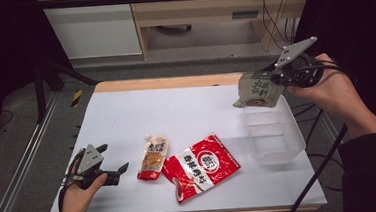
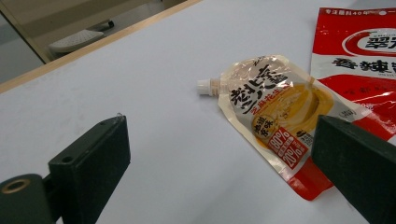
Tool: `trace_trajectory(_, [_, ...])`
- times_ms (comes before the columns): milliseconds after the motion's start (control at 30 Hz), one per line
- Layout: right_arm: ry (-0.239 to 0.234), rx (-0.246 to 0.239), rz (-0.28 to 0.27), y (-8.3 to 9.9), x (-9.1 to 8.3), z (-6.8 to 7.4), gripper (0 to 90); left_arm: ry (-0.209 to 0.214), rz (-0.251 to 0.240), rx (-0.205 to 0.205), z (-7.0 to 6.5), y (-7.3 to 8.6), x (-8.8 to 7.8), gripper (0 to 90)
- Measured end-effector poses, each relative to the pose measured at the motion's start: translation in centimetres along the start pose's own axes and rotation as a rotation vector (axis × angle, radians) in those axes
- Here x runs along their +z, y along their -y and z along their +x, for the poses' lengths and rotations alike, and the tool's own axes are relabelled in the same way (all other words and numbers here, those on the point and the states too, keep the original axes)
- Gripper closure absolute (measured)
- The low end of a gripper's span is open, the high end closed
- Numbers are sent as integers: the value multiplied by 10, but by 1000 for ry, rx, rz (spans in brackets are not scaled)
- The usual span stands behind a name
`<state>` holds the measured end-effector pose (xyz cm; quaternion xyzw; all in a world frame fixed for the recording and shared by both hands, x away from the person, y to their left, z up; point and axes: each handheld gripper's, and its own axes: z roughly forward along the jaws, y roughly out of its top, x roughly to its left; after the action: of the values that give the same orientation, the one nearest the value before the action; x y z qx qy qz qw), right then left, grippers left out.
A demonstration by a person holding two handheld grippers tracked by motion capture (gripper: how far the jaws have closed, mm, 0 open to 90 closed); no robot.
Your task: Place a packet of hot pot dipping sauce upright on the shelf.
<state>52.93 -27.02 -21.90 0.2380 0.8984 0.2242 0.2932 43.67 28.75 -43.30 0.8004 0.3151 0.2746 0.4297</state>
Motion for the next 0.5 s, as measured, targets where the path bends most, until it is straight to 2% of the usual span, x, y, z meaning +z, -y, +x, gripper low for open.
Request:
trace_trajectory(267, [14, 12, 25, 17, 9, -10, 900, 3, 3, 0, 1, 0, 0, 45])
trace_trajectory(500, [11, 45, 28, 35, 25, -18, 900, -2, -1, -15, 3, 2, 0, 45])
